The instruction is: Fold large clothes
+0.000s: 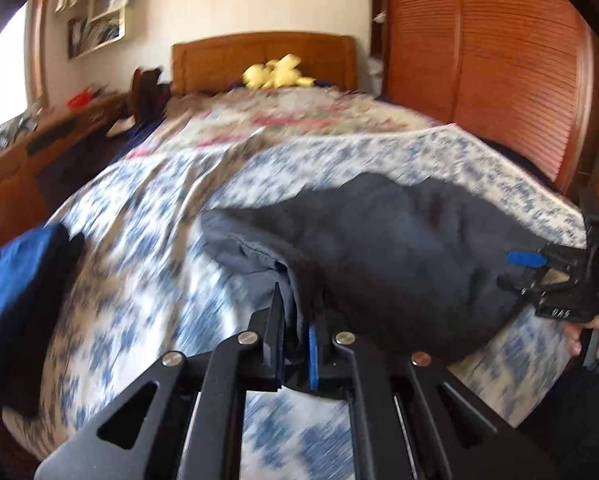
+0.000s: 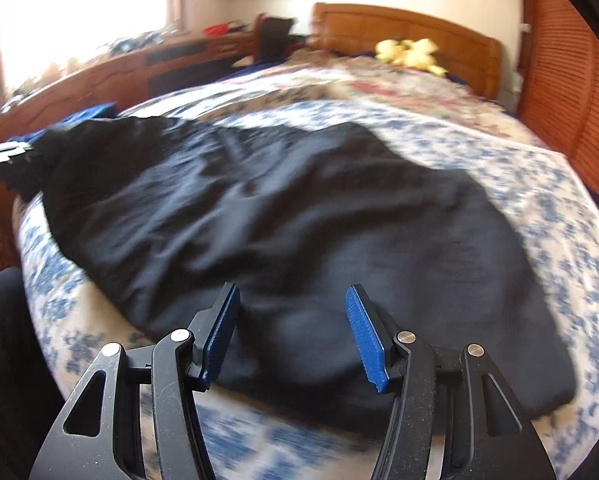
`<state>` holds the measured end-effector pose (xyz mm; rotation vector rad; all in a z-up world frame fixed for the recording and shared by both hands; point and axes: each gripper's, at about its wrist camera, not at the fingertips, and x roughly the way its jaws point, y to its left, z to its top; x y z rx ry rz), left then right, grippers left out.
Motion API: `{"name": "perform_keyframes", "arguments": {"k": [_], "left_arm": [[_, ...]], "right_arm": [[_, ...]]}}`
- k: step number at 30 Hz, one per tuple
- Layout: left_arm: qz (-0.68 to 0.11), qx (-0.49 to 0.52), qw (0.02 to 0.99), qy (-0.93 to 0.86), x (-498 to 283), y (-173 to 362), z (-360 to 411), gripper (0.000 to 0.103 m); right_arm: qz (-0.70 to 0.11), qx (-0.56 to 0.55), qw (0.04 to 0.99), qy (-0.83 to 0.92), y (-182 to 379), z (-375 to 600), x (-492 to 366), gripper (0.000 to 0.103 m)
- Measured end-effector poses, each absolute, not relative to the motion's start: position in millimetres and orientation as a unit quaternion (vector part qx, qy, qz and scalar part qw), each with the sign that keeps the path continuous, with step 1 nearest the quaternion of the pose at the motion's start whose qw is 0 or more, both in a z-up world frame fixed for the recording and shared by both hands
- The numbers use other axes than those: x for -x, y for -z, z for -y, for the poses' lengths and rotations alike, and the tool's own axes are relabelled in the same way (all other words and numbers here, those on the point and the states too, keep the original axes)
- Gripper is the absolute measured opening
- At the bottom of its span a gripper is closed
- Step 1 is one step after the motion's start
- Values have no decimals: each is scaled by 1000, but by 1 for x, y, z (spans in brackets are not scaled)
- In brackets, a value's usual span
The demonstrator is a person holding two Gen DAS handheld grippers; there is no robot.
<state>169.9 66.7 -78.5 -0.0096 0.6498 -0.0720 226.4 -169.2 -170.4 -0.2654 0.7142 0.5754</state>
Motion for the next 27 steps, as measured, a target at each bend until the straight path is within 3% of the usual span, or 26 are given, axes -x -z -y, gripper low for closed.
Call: {"name": "perform_keyframes", "arguments": {"k": [10,18,27], "left_arm": [[-278,-41,945,167,-249,26,80,4],[-324,-84,909,248,-287,58,198,4],[-333,-72,913,225,-279,63,183,11]], "right_arm": [[-326,87,919,-205,150,276,-224,55],[-328,40,928,-170,144,343,-219,54],[-327,33,928,-177,140,350,-213,53]]}}
